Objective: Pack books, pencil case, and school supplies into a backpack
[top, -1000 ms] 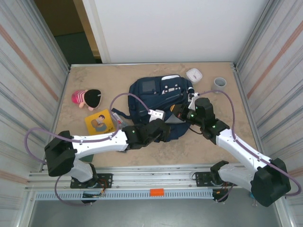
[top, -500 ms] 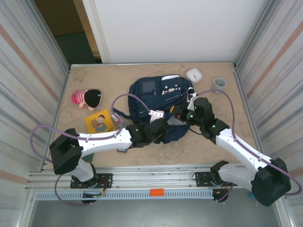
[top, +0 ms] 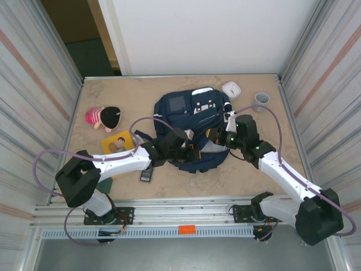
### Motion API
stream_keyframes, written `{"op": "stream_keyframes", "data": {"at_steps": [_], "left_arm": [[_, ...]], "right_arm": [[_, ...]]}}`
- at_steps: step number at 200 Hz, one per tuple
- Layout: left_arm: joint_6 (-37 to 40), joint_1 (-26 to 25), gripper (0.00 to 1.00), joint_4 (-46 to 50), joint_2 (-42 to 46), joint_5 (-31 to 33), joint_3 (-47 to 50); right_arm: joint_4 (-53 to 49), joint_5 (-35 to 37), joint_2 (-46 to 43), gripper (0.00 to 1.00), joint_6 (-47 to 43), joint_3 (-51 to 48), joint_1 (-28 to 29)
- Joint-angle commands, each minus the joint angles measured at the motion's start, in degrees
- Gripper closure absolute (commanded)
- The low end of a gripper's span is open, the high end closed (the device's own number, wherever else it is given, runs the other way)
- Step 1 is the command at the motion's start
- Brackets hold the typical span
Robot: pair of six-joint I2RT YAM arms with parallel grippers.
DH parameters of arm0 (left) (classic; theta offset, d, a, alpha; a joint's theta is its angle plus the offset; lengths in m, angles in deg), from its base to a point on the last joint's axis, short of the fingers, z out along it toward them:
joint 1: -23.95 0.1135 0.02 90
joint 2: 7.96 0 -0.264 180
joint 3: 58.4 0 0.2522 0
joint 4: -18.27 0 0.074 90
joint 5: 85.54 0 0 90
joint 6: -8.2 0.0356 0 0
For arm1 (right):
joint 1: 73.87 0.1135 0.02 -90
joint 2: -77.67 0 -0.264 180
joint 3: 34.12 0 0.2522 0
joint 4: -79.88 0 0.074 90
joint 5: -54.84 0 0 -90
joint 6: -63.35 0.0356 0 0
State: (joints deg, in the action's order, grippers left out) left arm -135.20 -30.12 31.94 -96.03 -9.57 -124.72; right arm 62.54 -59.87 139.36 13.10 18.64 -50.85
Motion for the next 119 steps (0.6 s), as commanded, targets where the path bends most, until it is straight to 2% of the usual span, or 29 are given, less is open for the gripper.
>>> {"op": "stream_keyframes", "data": {"at_steps": [1, 29, 47, 81, 119], "left_arm": [[2.45, 1.37, 1.00, 1.76, 3.69, -3.89, 0.42], [14.13, 1.25, 1.00, 18.21, 5.53, 4.55, -3.00], [18.91, 1.40, 1.00, 24.16, 6.66, 11.18, -2.72], [23.38, 4.23, 1.00, 25.42, 9.29, 18.17, 0.78], [27.47, 8.12, 1.00, 20.65, 11.36, 20.53, 4.23]], "right_arm": [[-1.27, -6.97, -0.09, 1.00, -7.33, 1.95, -3.20], [-3.49, -13.95, 0.03, 1.00, -9.31, 3.52, -7.88], [-4.60, -17.83, 0.03, 1.00, -10.02, 5.02, -9.91], [-9.61, -22.79, 0.79, 1.00, -11.70, 9.74, -13.25], [-11.93, -26.68, 1.13, 1.00, -10.77, 12.73, -15.13]]}}
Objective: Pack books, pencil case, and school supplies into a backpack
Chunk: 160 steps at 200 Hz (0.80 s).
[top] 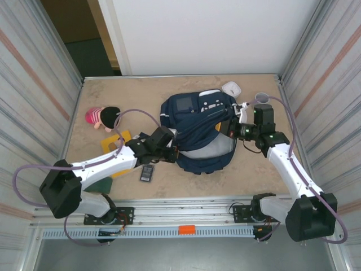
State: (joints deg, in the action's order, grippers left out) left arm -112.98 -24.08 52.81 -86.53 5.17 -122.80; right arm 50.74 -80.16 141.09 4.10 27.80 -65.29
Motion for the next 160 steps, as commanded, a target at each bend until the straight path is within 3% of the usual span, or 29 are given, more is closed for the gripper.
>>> {"op": "stream_keyframes", "data": {"at_steps": [1, 26, 32, 46, 72, 99, 130, 144, 160], "left_arm": [[5.29, 2.16, 1.00, -0.30, 1.89, 5.75, 2.35], [8.40, 2.68, 1.00, -6.65, 2.27, 0.30, 4.11], [9.01, 2.68, 0.94, -8.50, 2.45, -1.33, 4.81], [10.67, 2.68, 0.65, -11.68, 2.87, -3.38, 6.72], [19.43, 3.00, 0.50, -12.96, 5.62, -6.57, 9.01], [33.33, 3.31, 0.33, -13.62, 10.54, -12.02, 12.17], [46.48, 4.92, 0.32, -17.04, 14.00, -16.95, 18.03], [47.73, 8.48, 0.33, -21.25, 14.43, -21.41, 19.91], [49.76, 9.35, 0.35, -22.58, 13.70, -22.18, 18.97]], "right_arm": [[-0.07, -6.50, -0.63, 1.00, -1.71, 3.63, -0.63], [0.94, -8.17, -0.51, 1.00, -0.71, 3.76, -0.56], [0.79, -8.26, -0.44, 1.00, -0.84, 3.69, -0.63], [0.52, -8.42, -0.10, 1.00, -1.35, 4.02, -0.62], [-1.52, -10.07, 1.08, 1.00, -3.46, 5.88, -0.75], [-6.55, -12.30, 2.79, 1.00, -8.07, 9.38, -1.32], [-12.46, -14.85, 4.42, 1.00, -13.43, 12.83, -2.64], [-15.70, -16.33, 5.18, 1.00, -16.28, 14.20, -3.22], [-18.81, -17.91, 6.10, 1.00, -19.20, 15.60, -3.80]]}}
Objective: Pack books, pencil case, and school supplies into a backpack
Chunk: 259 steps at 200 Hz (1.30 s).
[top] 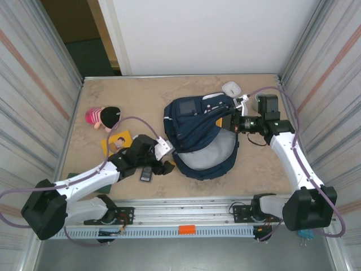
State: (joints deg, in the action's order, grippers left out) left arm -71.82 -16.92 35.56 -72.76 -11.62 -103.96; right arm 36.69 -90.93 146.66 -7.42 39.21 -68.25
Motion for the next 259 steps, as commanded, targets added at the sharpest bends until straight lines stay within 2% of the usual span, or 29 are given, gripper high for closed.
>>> {"op": "stream_keyframes", "data": {"at_steps": [1, 16, 57, 81, 113, 140, 153, 171, 182, 196, 212, 240, 259], "left_arm": [[8.61, 2.23, 0.34, -5.31, -0.16, -5.34, 0.01], [11.03, 2.28, 0.34, -3.62, -2.64, -4.83, -2.12], [14.55, 1.86, 0.35, -0.11, -11.64, -10.12, -7.55], [14.56, 0.73, 0.38, -1.19, -14.46, -9.22, -8.37], [12.66, -0.24, 0.53, -5.20, -17.45, -7.26, -9.41], [13.23, -2.57, 0.74, -9.91, -18.89, -2.56, -8.97], [13.23, -3.28, 0.82, -11.92, -18.80, -3.52, -8.41], [12.60, -4.50, 0.99, -13.40, -17.80, -4.80, -7.84], [12.05, -5.34, 1.00, -13.72, -16.83, -6.29, -7.50], [10.84, -6.17, 1.00, -13.59, -15.67, -9.13, -7.21], [7.48, -7.28, 1.00, -14.94, -15.19, -9.03, -6.63], [2.35, -10.19, 1.00, -17.11, -16.06, -3.11, -5.99], [-1.89, -11.17, 1.00, -19.52, -17.35, -0.33, -5.67]], "right_arm": [[-4.89, -7.24, 0.61, 1.00, -7.87, 4.26, -0.91], [-6.86, -8.62, 1.65, 1.00, -9.78, 5.48, -1.38], [-8.01, -10.46, 4.07, 1.00, -11.20, 7.36, -2.12], [-7.88, -10.69, 5.04, 1.00, -10.96, 8.13, -2.20], [-7.40, -10.92, 5.60, 1.00, -10.09, 7.93, -2.26], [-5.64, -12.70, 4.84, 1.00, -9.05, 6.72, -2.24], [-4.68, -13.01, 4.35, 1.00, -8.34, 6.09, -2.29], [-4.67, -11.03, 3.97, 1.00, -7.48, 5.45, -3.12], [-4.34, -8.20, 3.90, 1.00, -5.86, 4.71, -4.14], [-2.37, -5.21, 4.34, 0.93, -2.42, 3.24, -6.00], [1.82, -5.26, 5.41, 0.82, 2.26, 1.25, -7.83], [3.61, -0.37, 4.04, 0.56, 6.76, -1.91, -8.22], [4.82, 4.36, 0.68, 0.46, 11.92, -7.02, -8.18]]}}
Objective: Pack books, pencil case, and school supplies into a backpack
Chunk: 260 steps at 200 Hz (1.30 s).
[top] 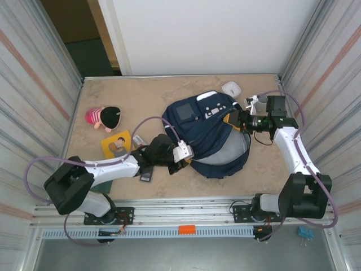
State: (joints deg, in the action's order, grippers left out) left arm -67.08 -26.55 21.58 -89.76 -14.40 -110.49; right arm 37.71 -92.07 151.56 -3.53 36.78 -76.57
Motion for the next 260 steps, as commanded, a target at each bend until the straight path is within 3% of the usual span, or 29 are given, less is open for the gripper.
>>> {"op": "stream_keyframes", "data": {"at_steps": [1, 55, 82, 103, 114, 128, 141, 170, 219, 260], "left_arm": [[-6.86, -1.57, 1.00, -5.75, -0.40, 2.48, 0.92], [-14.66, -2.24, 1.00, -10.67, -3.06, 5.41, 0.75], [-15.59, -2.58, 1.00, -13.17, -3.28, 4.65, 1.23], [-15.61, -3.16, 1.00, -14.51, -3.37, 3.10, 1.26], [-15.21, -3.83, 1.00, -14.31, -3.28, 3.18, 1.04], [-14.55, -4.58, 1.00, -12.32, -3.03, 4.92, 0.36], [-14.72, -4.69, 1.00, -7.95, -2.84, 8.37, -1.05], [-16.94, -4.09, 1.00, 0.87, -2.39, 19.00, -3.24], [-21.30, 2.69, 1.00, 0.89, -0.24, 23.73, -0.50], [-23.26, 11.18, 1.00, -0.54, -2.18, 25.57, -2.61]], "right_arm": [[3.84, 5.67, -4.47, 0.46, 8.32, -4.76, 0.15], [0.28, 16.20, -18.37, 0.29, 17.23, -19.28, 0.26], [6.23, 11.12, -18.24, 0.27, 23.23, -25.27, 1.33], [14.44, 11.96, -17.87, 0.27, 29.54, -28.80, 4.88], [16.82, 13.36, -17.75, 0.34, 30.92, -29.00, 6.59], [16.22, 15.50, -18.15, 0.59, 30.51, -27.25, 7.18], [14.00, 16.20, -18.83, 0.71, 28.00, -24.61, 6.44], [6.63, 10.42, -17.48, 1.00, 18.44, -14.45, 2.55], [-3.72, -3.57, -7.04, 1.00, 7.90, 7.20, -1.48], [-8.22, -7.96, -3.25, 1.00, 4.69, 18.35, -1.52]]}}
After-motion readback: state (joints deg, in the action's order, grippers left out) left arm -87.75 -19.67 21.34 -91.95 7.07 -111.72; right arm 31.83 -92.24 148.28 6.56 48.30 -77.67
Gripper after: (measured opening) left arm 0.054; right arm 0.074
